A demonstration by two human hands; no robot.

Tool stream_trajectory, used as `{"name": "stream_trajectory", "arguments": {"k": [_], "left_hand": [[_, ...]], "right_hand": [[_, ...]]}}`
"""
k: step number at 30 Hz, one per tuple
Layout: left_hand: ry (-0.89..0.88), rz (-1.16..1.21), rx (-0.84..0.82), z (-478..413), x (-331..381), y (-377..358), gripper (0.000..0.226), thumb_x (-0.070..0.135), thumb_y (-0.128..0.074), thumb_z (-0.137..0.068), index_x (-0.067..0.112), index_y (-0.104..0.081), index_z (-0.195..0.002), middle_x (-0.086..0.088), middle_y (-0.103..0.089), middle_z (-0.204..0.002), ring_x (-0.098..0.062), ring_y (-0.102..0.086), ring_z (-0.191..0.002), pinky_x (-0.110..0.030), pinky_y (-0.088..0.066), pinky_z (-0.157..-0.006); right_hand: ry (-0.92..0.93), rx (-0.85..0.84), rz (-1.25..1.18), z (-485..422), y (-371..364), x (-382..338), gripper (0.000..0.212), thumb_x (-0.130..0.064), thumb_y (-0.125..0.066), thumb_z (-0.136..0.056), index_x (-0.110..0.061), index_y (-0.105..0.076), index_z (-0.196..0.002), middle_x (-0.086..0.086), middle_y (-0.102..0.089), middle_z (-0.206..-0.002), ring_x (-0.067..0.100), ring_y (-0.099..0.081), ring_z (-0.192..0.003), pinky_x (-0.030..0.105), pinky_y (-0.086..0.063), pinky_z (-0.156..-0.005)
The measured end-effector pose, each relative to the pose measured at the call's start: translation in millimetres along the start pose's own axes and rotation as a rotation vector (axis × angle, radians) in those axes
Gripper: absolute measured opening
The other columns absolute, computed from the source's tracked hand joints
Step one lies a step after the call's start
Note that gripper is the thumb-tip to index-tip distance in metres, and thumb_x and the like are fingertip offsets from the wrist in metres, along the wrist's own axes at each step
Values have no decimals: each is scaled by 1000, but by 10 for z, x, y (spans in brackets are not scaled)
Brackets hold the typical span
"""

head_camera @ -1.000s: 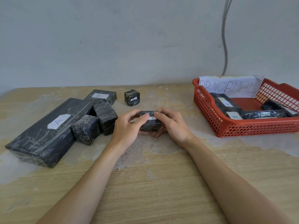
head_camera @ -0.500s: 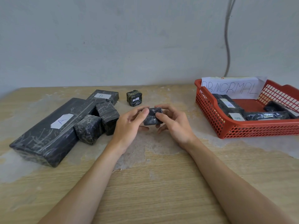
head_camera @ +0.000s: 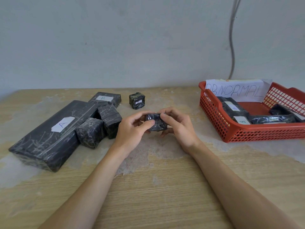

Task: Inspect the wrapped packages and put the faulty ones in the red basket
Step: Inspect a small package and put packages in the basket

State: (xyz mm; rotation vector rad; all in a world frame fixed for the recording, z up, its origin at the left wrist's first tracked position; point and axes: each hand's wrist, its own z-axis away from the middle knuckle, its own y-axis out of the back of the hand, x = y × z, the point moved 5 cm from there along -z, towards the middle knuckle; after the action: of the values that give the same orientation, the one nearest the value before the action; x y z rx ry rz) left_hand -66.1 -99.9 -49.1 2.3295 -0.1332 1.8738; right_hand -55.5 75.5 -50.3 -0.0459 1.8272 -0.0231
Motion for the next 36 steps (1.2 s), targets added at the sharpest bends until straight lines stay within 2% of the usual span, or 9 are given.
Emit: {"name": "stream_trajectory", "arguments": {"k": [3,5,7,12,17,21,25,31,36], "left_hand": [[17,1,-14,4,-15,-16,20,33,-77,-93,31,-82,-112,-1,-82,-104,-24,-77,-102,-52,-62,-96],[29,22,-2,5,-20,-17,29,45,-74,-90,28,-83,-112,-3,-82,-104,-29,-77,-101,-59,-60,-96],[35,26,23,1,-33,-8,29,44,-72,-92,25,-83,-111,-3,-82,-103,-29,-78,-101,-62,-59,-97],[40,17,26,-2,-43,-1,17,31,-72,-100,25,-82,-112,-1,-82,-104,-25,-77,-102,-54,-61,-96],[8,-15,-19,6,-23,-33,20,17,-77,-97,32,-80,-110,4,-81,-99,-19,-76,-97,-33,-61,-82],[24,-14,-7,8,-37,-34,17,24,-76,-98,30,-81,-113,3,-81,-100,-20,-77,-98,-39,-63,-87],[48,24,44,17,-12,-11,13,28,-71,-101,26,-83,-107,0,-82,-99,-20,-77,-96,-41,-62,-89],[37,44,72,22,14,-4,11,23,-71,-101,24,-82,-104,-3,-82,-98,-25,-77,-97,-34,-62,-80],[16,13,56,32,20,-2,13,31,-70,-102,27,-82,-105,-2,-82,-101,-25,-77,-101,-42,-62,-92]], "right_hand": [[25,40,50,1,19,-20,9,-10,-68,-104,-9,-74,-97,11,-74,-91,23,-73,-70,32,-57,-51],[34,62,58,16,17,-36,10,-9,-66,-104,-6,-73,-98,11,-75,-86,26,-72,-63,32,-55,-48],[23,41,47,26,3,-33,8,-9,-67,-104,-8,-73,-100,11,-76,-89,27,-73,-67,33,-56,-51],[-17,-7,35,15,-20,-11,15,3,-71,-97,-8,-73,-107,4,-76,-101,23,-73,-82,32,-59,-56],[-26,36,13,3,13,-9,7,-3,-66,-102,-7,-72,-101,8,-73,-97,20,-70,-80,31,-57,-53],[15,42,34,-4,1,-11,7,-6,-65,-104,-6,-71,-101,10,-72,-94,16,-72,-75,29,-57,-51],[-6,4,44,18,-11,-2,5,-8,-70,-102,-12,-72,-103,5,-76,-97,22,-75,-78,32,-58,-55],[-24,-3,0,19,-22,-18,12,-1,-72,-97,-5,-72,-109,8,-76,-101,26,-74,-78,34,-60,-57],[-30,-1,-10,21,-39,-18,8,-4,-66,-103,-5,-71,-108,14,-75,-96,28,-73,-71,35,-59,-56]]}}
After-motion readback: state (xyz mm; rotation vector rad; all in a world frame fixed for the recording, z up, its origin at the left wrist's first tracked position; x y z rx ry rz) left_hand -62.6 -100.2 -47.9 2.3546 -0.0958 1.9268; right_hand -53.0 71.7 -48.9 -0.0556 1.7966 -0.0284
